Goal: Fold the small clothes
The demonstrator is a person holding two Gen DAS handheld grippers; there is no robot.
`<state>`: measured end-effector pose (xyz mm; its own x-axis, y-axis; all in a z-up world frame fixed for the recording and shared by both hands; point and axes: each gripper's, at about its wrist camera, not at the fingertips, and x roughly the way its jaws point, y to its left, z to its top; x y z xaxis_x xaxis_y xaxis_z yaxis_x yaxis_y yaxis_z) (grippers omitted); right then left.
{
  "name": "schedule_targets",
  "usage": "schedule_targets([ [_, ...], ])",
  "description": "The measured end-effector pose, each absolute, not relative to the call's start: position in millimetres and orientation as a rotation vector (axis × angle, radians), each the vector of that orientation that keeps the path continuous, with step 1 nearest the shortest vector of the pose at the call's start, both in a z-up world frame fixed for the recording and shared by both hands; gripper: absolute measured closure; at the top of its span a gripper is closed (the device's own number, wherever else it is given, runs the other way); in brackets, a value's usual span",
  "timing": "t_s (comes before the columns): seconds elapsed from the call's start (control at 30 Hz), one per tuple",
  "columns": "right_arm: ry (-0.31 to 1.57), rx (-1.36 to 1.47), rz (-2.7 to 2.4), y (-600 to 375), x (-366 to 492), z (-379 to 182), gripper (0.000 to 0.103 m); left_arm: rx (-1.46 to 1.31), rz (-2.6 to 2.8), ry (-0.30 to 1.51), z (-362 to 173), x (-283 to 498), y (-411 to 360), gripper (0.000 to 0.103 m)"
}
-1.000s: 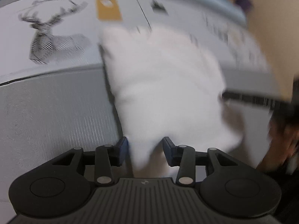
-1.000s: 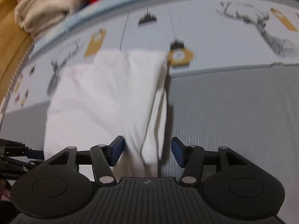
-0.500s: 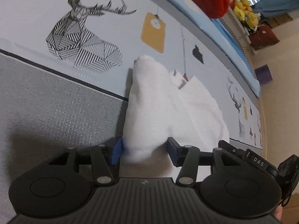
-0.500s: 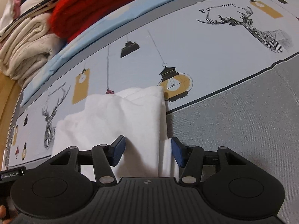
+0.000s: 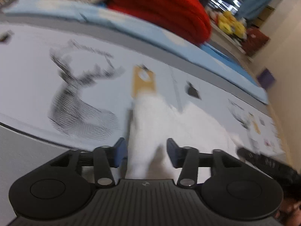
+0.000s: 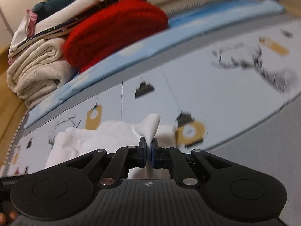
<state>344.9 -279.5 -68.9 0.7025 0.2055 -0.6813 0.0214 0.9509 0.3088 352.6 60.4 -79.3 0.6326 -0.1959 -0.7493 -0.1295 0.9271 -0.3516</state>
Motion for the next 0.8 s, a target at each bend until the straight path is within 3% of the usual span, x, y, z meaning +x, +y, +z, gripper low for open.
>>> schedule_targets([
  [0.07,0.82,0.191,0.065,-272,347,-73,0.079,-0.375,-0.036,0.923,-78,352,62,0.045],
  [0.17,0.853,0.0,0.026,-262,347,-78,0.076,-0.418,-0.107,1.019,-85,349,63,0.045],
  [0.4,0.81,0.197,0.163,-284,334,-52,0.056,-0.326,-0.148,1.109,-97,333,54,0.043],
  [0.5,0.867,0.149,0.259,-272,325,-53,0.048,-0.259,-0.139,1.174,-114,329,49,0.029],
  [0.57,0.951,0.033,0.306,-258,319,-64,0.048,-0.219,-0.137,1.183,-118,326,46,0.024],
  [0.67,1.004,-0.16,0.286,-248,311,-81,0.048,-0.258,-0.158,1.139,-103,319,49,0.033],
  [0.8,0.987,-0.072,0.276,-261,308,-71,0.049,-0.228,-0.223,1.146,-101,307,45,0.033],
])
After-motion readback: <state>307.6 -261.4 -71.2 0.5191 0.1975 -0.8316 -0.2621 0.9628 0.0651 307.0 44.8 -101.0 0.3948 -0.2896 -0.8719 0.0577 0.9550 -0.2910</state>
